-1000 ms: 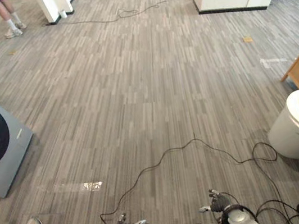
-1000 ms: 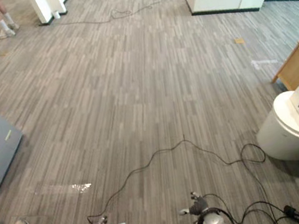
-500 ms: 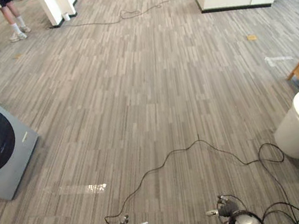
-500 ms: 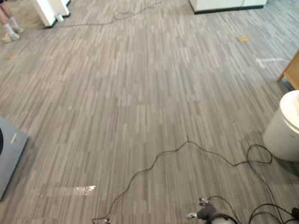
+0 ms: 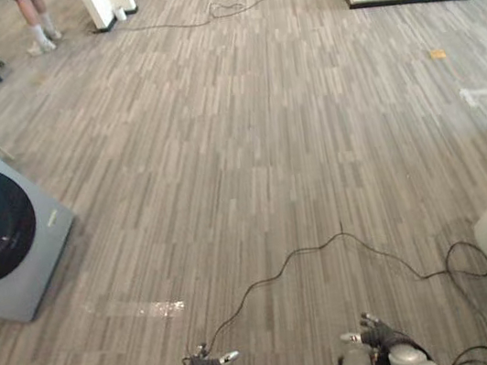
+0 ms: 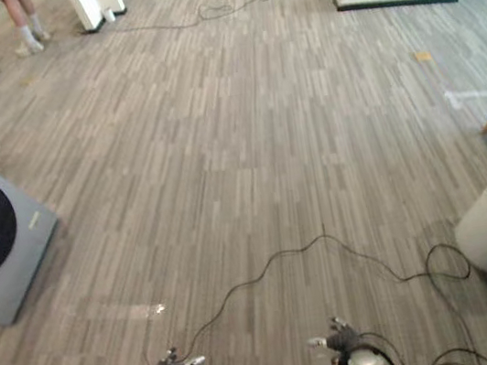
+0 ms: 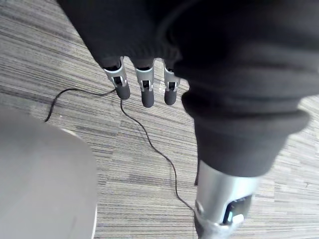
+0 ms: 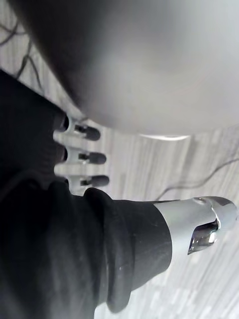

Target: Organize washtable

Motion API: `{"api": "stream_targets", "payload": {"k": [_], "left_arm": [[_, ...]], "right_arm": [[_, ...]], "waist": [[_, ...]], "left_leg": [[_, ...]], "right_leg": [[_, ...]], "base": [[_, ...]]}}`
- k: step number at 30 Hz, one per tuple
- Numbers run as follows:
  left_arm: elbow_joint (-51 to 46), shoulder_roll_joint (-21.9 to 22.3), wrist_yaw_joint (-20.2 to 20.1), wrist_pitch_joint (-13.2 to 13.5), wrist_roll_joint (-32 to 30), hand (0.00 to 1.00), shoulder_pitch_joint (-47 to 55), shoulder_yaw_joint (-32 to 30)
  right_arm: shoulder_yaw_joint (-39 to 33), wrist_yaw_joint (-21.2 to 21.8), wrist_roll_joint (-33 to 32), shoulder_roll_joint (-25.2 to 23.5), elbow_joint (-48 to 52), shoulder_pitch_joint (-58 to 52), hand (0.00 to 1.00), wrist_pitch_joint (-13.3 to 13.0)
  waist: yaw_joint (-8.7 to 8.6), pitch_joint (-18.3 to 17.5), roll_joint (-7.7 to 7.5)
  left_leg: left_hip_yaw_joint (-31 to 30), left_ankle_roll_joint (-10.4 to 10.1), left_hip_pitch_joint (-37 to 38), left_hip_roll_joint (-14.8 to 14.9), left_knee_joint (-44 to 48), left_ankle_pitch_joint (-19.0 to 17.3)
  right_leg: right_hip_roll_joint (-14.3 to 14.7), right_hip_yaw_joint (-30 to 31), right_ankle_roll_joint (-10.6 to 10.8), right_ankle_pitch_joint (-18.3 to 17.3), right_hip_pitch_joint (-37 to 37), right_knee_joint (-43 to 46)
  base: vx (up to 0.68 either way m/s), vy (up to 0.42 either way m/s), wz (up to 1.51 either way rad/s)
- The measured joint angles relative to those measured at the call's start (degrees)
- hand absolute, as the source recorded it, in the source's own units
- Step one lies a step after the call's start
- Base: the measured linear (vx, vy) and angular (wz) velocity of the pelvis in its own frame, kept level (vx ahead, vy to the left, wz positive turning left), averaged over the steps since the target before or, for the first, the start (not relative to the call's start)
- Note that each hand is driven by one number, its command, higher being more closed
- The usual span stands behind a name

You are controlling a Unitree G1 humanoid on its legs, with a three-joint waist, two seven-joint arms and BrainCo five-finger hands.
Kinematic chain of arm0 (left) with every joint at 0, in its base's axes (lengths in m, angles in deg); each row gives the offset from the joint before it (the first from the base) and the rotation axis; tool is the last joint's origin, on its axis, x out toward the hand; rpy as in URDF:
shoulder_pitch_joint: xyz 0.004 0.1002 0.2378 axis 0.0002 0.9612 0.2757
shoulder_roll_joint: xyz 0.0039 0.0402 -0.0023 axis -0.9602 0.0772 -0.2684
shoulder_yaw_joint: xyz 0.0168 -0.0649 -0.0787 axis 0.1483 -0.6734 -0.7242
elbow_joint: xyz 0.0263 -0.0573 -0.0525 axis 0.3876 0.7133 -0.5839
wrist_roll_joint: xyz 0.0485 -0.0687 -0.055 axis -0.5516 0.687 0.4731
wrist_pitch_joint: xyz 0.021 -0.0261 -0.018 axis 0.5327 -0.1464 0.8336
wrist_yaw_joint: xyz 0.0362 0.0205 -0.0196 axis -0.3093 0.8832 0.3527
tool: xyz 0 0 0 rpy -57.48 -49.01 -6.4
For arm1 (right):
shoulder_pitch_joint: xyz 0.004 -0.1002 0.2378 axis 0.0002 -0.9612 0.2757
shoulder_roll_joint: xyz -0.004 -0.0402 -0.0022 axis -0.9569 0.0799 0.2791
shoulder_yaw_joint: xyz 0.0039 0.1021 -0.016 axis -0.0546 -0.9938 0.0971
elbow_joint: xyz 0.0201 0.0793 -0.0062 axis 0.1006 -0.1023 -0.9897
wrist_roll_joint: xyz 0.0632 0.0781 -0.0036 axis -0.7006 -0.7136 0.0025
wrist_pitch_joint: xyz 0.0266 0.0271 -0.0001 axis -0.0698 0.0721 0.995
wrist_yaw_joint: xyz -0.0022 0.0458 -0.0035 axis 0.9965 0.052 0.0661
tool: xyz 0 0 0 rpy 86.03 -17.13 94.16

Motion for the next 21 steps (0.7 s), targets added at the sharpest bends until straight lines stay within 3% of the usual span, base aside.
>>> {"api": "stream_targets", "payload": {"k": [3,4,5,6,7,8,9,11,13,16,18,19,20,21], "left_arm": [[0.54,-0.02,-0.08,-0.53,0.02,0.00,-0.06,0.22],[0.54,-0.04,-0.11,-0.53,0.01,0.00,0.07,0.28],[0.64,-0.04,-0.20,-0.52,0.00,0.00,0.35,0.29],[1.07,0.79,-0.18,-0.49,-0.01,0.00,-0.18,0.08],[1.02,1.22,-0.27,-0.43,-0.01,0.00,-0.40,-0.24],[0.49,1.88,-0.32,-0.53,-0.02,0.00,-0.53,-0.93],[-0.50,2.38,-0.30,-0.53,-0.03,0.00,-0.52,-2.08],[-1.95,2.82,-0.23,-0.55,-0.02,0.00,0.15,-3.19],[-4.55,2.79,-0.23,-0.43,0.04,0.00,0.39,-3.20],[-6.41,2.66,-0.23,0.42,0.08,0.00,0.46,-3.28],[-6.39,2.41,-0.24,0.85,0.59,0.00,-0.54,-3.11],[-6.51,2.37,-0.25,1.06,0.71,0.00,-0.97,-3.00],[-6.49,2.45,-0.22,1.36,1.21,0.00,-1.29,-2.65],[-6.35,2.36,-0.22,1.39,1.51,0.00,-1.36,-2.42]], "right_arm": [[-0.26,0.00,-0.04,0.20,0.62,0.68,0.00,-0.16],[-0.27,0.02,-0.03,0.45,0.62,0.76,0.00,-0.17],[-0.44,0.01,-0.18,0.55,0.63,0.69,0.00,-0.19],[-0.97,0.01,-0.04,0.87,0.31,1.52,0.00,-0.11],[-0.98,-0.09,0.13,0.86,0.25,1.91,0.00,0.09],[-1.08,-0.11,0.12,0.90,0.33,1.89,0.00,0.17],[-0.75,-0.12,0.06,1.13,0.89,1.52,0.00,0.41],[-0.18,-0.37,0.00,0.90,1.13,1.44,0.00,0.76],[-0.16,-0.44,-0.06,0.14,1.24,0.75,0.00,0.99],[-0.21,-0.64,-0.53,-1.02,1.74,1.27,0.00,1.16],[-0.21,-0.95,-0.56,-1.29,1.46,1.39,0.00,1.21],[-0.19,-1.26,-0.66,-1.32,1.29,1.54,0.00,1.12],[-0.18,-1.39,-1.15,-0.83,0.35,1.97,0.00,0.90],[-0.05,-1.42,-1.20,-0.74,-0.32,2.49,0.00,0.89]], "waist": [[-1.07,0.11,0.03],[-1.11,0.05,-0.09],[-1.38,0.09,-0.32],[-2.16,0.10,0.86],[-1.96,0.32,1.68],[-1.61,0.80,2.30],[-1.61,1.41,3.14],[-0.12,2.96,3.70],[1.08,3.27,3.08],[1.41,3.36,2.65],[2.45,3.68,2.13],[3.53,4.04,1.41],[4.33,4.04,1.45],[4.67,3.93,1.38]], "left_leg": [[-1.20,-2.05,4.35,3.60,-3.87,-0.86],[-1.58,-2.84,6.11,3.74,-5.24,-1.19],[-2.66,-4.06,7.39,3.78,-5.43,-1.96],[-4.69,-5.41,8.22,5.33,-3.20,-2.62],[-5.04,-6.46,7.18,6.13,-0.40,-2.00],[-5.56,-8.83,3.85,6.68,8.23,0.39],[-5.45,-7.77,-0.85,7.45,20.63,5.60],[-3.25,-6.92,-6.45,10.50,37.11,4.78],[0.29,-6.12,-10.46,11.04,42.63,4.27],[5.07,-4.03,-19.59,10.10,36.96,3.02],[5.08,-3.63,-22.97,6.38,25.37,3.01],[4.43,-4.19,-23.55,3.09,13.91,4.83],[2.58,-3.00,-23.33,0.88,3.39,13.52],[2.76,0.01,-22.11,-0.04,2.65,15.98]], "right_leg": [[4.31,-3.48,-1.22,1.61,-7.42,-9.39],[5.18,-3.76,-1.80,3.82,-7.82,-12.73],[5.38,-3.69,-4.11,8.70,-7.58,-15.18],[5.81,-5.06,-6.08,9.46,-5.91,-13.34],[6.11,-5.86,-6.69,8.77,-5.06,-13.33],[6.32,-6.65,-7.26,7.33,-3.09,-13.45],[7.60,-6.94,-7.26,6.06,1.16,-16.43],[10.01,-5.65,-7.90,5.56,8.65,-21.41],[10.46,-4.32,-8.11,5.35,14.41,-25.09],[10.64,-2.95,-8.02,5.32,21.40,-33.21],[9.45,-2.68,-7.71,5.18,24.54,-36.20],[8.01,-2.43,-6.19,4.35,26.50,-37.13],[7.40,-1.14,-4.27,3.20,28.43,-38.09],[7.22,-0.30,-3.74,2.89,28.95,-38.65]], "base": [[0.49,-0.082,0.27],[0.52,-0.128,0.55],[0.59,-0.152,0.78],[0.48,-0.128,0.73],[0.61,-0.175,0.61],[0.58,-0.201,0.27],[0.58,-0.215,0.12],[0.57,-0.147,-0.31],[0.44,-0.066,-0.43],[0.54,0.002,-0.28],[0.46,0.136,-0.29],[0.50,0.228,-0.34],[0.52,0.251,-0.40],[0.51,0.238,-0.12]]}}
